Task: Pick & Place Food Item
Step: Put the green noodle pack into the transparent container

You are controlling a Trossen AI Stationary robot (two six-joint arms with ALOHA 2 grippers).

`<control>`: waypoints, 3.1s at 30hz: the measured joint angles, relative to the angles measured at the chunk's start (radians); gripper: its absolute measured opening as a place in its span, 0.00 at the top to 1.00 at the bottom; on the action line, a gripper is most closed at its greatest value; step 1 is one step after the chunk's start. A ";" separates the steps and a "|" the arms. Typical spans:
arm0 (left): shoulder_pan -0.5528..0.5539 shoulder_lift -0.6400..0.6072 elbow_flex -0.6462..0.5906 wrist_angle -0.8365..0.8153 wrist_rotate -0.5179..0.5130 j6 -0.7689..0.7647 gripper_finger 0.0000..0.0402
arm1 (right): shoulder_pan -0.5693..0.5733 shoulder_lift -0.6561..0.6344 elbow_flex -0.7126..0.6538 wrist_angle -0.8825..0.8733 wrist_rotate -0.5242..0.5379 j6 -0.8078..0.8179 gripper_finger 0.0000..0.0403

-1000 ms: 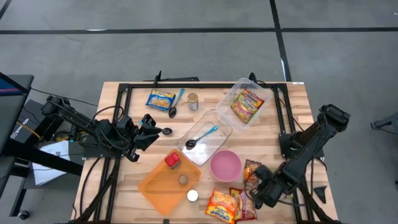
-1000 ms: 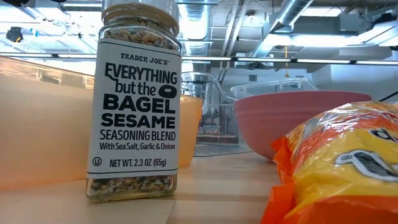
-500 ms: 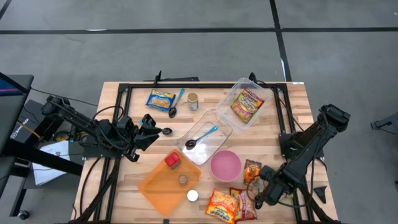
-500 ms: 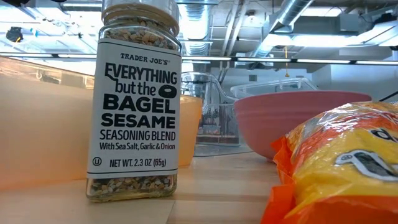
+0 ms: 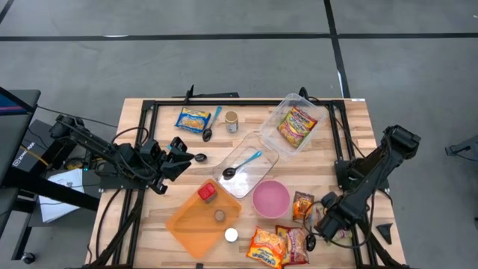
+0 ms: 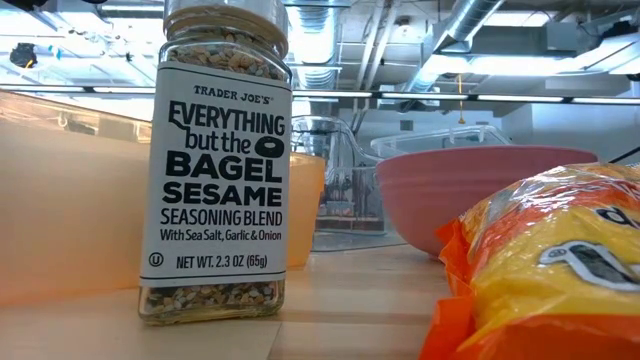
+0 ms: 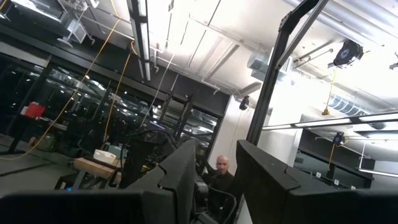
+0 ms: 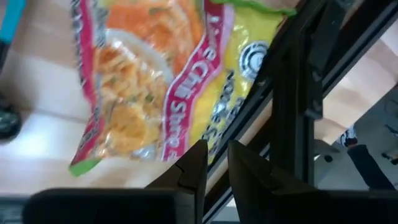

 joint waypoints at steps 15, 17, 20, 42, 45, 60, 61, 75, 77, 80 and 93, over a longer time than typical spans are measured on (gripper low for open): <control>0.000 0.000 0.000 0.000 0.000 -0.015 0.72 | 0.026 0.000 -0.114 0.147 -0.031 0.058 0.85; 0.000 0.000 0.000 0.000 0.000 -0.015 0.72 | 0.035 0.000 -0.122 0.163 -0.030 0.076 0.85; 0.000 0.000 0.000 0.000 0.000 -0.015 0.72 | 0.052 0.000 -0.132 0.198 -0.021 0.090 0.85; 0.000 0.000 0.000 0.000 0.000 -0.013 0.72 | 0.065 0.001 0.018 -0.070 0.217 0.097 1.00; 0.000 0.000 0.000 0.000 -0.001 -0.008 0.72 | 0.064 0.001 0.101 -0.190 0.269 0.101 1.00; 0.030 0.000 0.000 0.000 -0.001 -0.007 0.72 | -0.052 0.000 0.389 -0.419 0.548 -0.005 1.00; 0.030 0.000 0.000 0.000 -0.001 -0.007 0.72 | -0.063 0.000 0.395 -0.419 0.559 -0.024 1.00; 0.030 0.000 0.000 0.000 -0.001 -0.014 0.72 | -0.226 0.001 0.515 -0.419 0.755 -0.221 1.00; 0.030 0.000 0.000 0.000 -0.001 -0.015 0.72 | -0.259 0.001 0.542 -0.419 0.788 -0.270 1.00; 0.030 0.000 0.000 0.000 -0.001 -0.014 0.72 | -0.316 0.001 0.586 -0.419 0.834 -0.358 1.00; 0.030 0.000 0.000 0.000 -0.001 -0.015 0.72 | -0.480 0.001 0.675 -0.419 0.885 -0.626 1.00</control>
